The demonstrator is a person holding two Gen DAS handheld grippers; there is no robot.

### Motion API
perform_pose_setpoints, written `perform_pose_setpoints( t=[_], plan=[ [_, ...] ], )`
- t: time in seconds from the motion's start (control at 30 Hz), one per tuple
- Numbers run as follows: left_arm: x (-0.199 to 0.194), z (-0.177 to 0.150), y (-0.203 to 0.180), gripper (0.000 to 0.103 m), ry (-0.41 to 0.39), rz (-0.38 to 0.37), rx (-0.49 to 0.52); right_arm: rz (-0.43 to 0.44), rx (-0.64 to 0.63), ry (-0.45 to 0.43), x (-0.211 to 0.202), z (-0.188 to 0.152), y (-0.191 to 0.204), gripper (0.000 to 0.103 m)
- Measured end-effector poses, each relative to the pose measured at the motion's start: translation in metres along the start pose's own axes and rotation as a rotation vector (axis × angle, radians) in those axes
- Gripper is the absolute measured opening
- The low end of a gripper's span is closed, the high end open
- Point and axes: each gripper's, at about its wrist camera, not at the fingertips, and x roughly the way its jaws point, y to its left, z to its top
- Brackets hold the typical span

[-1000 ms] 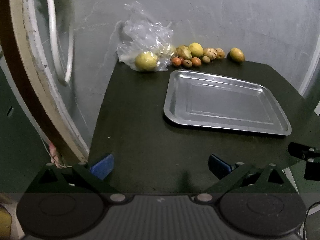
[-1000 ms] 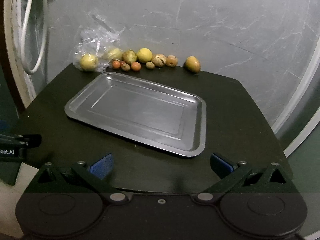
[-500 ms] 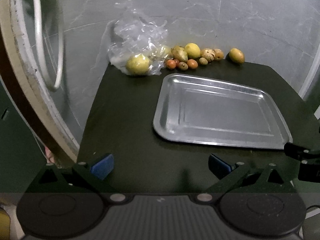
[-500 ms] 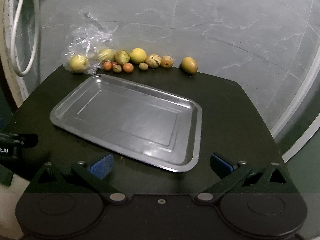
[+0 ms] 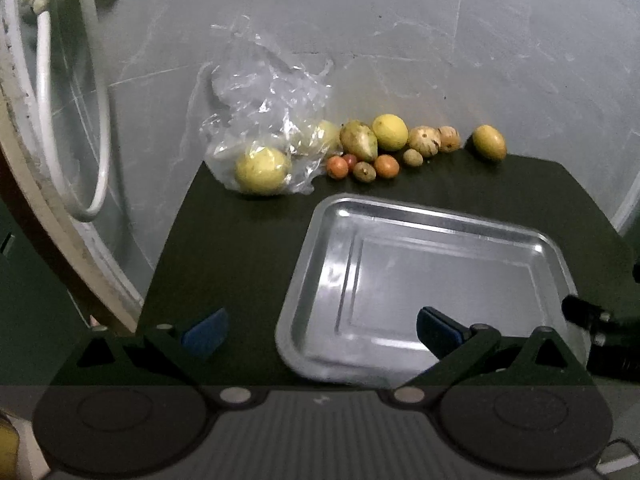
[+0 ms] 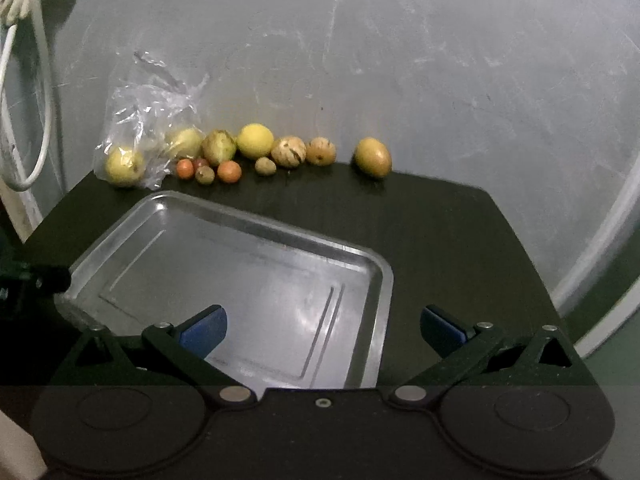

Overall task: Organize fruits
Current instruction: 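Grasp a striped pepino with the left tool while the right tool grasps a yellow pear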

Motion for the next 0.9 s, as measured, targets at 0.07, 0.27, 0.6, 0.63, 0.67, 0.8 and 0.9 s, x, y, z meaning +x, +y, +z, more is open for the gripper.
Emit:
perform_pose_setpoints(
  t=[0.07,0.27,0.6,0.63,0.67,0.8,0.9],
  plan=[
    [0.007,0.008,-0.004,0.102,-0.002,0.001,-0.006,0.0,-0.047,-0.031,0.006,0.003,0.001,0.102],
    [0.028,0.034,-0.019,0.102,0.004,0.005,-0.024,0.018,-0.128,-0.094,0.02,0.017,-0.004,0.102],
    [0.064,0.079,-0.059,0.102,-0.011,0.006,0.012,0.04,-0.194,-0.16,0.051,0.038,-0.034,0.102],
    [0.067,0.084,-0.064,0.102,-0.014,0.004,0.016,0.043,-0.196,-0.16,0.056,0.04,-0.039,0.102],
    [0.07,0.088,-0.069,0.102,-0.019,0.001,0.02,0.047,-0.198,-0.16,0.061,0.042,-0.044,0.102],
    [0.082,0.108,-0.088,0.102,-0.037,-0.011,0.047,0.063,-0.208,-0.161,0.08,0.052,-0.062,0.102],
    [0.092,0.124,-0.102,0.102,-0.058,-0.024,0.089,0.071,-0.213,-0.168,0.096,0.06,-0.075,0.102]
  ],
)
